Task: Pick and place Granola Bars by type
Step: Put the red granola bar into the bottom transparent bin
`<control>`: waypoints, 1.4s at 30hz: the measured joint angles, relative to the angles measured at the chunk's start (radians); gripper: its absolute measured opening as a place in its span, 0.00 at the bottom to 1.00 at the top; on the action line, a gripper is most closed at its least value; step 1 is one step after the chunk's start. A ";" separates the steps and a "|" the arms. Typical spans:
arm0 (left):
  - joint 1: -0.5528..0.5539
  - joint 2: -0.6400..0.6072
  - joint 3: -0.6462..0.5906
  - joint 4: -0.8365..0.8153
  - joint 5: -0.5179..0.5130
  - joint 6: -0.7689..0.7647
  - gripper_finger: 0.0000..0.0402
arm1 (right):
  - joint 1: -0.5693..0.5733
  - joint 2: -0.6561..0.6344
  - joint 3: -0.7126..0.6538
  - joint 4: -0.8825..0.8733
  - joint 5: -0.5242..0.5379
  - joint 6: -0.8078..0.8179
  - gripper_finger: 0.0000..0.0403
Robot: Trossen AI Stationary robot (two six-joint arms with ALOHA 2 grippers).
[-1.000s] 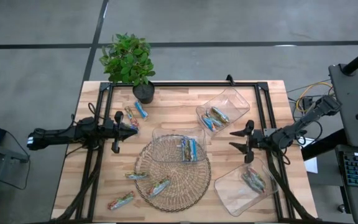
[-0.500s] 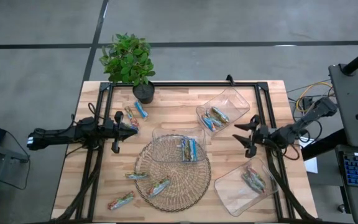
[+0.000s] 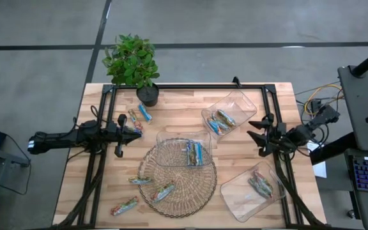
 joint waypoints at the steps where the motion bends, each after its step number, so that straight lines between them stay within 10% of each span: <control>1: 0.000 0.000 0.000 0.000 0.000 0.000 0.00 | 0.000 -0.011 0.000 -0.006 0.000 0.001 0.52; 12: 0.000 0.000 0.000 0.000 0.000 0.000 0.00 | 0.000 -0.071 0.001 -0.011 0.410 0.008 0.52; 42: 0.000 0.000 0.000 0.007 -0.017 -0.130 0.00 | 0.000 -0.061 0.000 -0.100 0.420 0.055 0.52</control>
